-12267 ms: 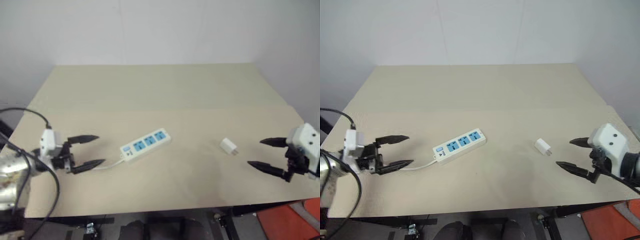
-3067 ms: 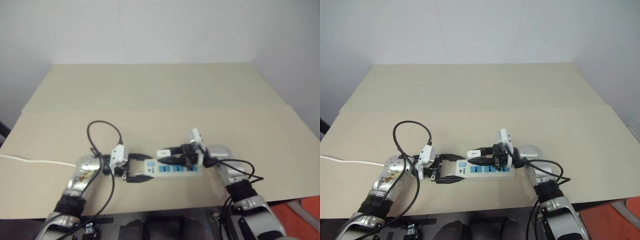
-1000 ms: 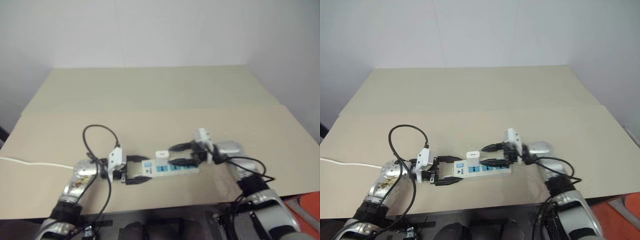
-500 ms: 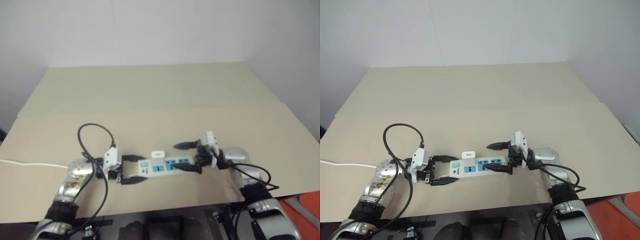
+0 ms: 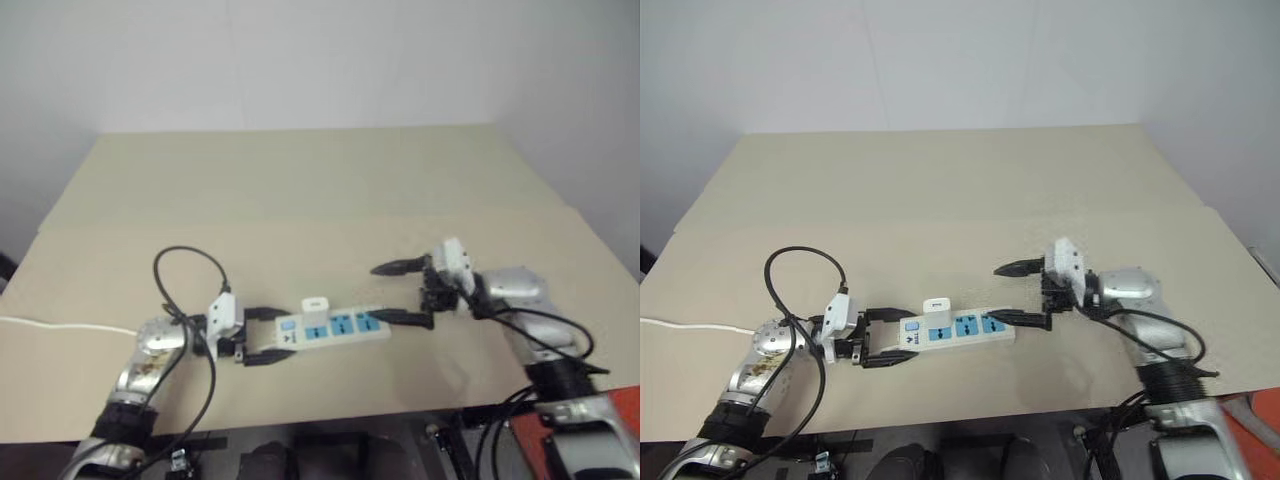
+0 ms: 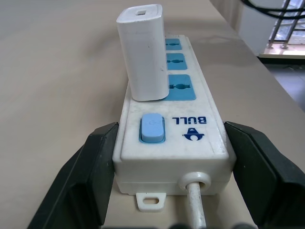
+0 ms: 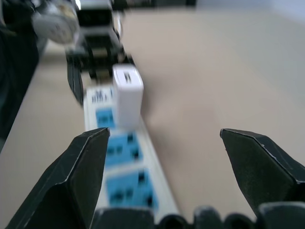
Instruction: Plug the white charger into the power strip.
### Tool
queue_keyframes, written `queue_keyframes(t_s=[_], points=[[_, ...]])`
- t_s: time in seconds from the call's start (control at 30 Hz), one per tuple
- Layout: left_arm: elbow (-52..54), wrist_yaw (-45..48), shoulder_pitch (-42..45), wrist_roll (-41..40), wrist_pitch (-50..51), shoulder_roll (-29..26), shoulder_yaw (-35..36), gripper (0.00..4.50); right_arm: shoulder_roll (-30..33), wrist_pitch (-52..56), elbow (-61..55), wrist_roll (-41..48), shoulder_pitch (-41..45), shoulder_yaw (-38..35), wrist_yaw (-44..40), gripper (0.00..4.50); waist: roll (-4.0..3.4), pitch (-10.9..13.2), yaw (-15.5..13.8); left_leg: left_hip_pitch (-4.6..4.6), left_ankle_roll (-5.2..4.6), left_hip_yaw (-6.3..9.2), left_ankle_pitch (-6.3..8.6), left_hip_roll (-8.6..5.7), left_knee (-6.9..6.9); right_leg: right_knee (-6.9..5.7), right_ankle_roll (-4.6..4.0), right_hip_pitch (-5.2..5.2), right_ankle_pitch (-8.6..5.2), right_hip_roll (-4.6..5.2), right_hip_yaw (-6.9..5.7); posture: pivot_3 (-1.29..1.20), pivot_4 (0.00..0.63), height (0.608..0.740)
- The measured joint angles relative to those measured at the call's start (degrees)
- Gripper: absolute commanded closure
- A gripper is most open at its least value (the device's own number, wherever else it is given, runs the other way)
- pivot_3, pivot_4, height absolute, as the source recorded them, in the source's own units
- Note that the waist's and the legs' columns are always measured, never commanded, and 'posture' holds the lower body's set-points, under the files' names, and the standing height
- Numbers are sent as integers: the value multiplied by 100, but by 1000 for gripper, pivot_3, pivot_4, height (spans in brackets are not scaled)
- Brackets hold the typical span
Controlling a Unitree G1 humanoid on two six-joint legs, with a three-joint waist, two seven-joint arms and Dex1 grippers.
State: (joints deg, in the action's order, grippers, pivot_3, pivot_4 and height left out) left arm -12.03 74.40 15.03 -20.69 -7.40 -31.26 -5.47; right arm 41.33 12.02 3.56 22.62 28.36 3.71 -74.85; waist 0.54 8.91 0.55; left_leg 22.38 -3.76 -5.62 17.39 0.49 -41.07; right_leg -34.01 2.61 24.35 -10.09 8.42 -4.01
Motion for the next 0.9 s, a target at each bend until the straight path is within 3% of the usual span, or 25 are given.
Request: queue_keyframes(t_s=[0.37, 0.5, 0.8, 0.9], points=[[-22, -42, 28, 27, -6, 2, 45, 1291, 967, -606, -490, -345, -624, -275, -116, 62, 4, 2, -1, -2, -5, -3, 2, -3, -2, 3, 4, -2, -3, 0, 1, 0, 150, 740], [-89, 26, 87, 24, -12, 25, 45, 93, 966, -578, -674, -348, -645, -273, 6, 0, 4, 2, -8, -2, -6, -3, 3, -3, -5, 4, 4, -4, -3, 0, 2, 0, 150, 740], [-133, 280, 216, -268, -245, 133, 338, 26, 962, -561, -675, -354, -648, -260, 92, 0, 6, 3, -50, 1, -6, -3, 3, -3, -6, 4, 4, -2, -3, 0, 1, 0, 150, 740], [130, 520, 200, -610, -41, -279, 572, 26, 990, -480, -712, -337, -685, -261, 124, 0, 11, 7, -40, 2, -6, -2, 3, 1, -6, 3, 3, 0, -4, -2, 1, 0, 150, 740]])
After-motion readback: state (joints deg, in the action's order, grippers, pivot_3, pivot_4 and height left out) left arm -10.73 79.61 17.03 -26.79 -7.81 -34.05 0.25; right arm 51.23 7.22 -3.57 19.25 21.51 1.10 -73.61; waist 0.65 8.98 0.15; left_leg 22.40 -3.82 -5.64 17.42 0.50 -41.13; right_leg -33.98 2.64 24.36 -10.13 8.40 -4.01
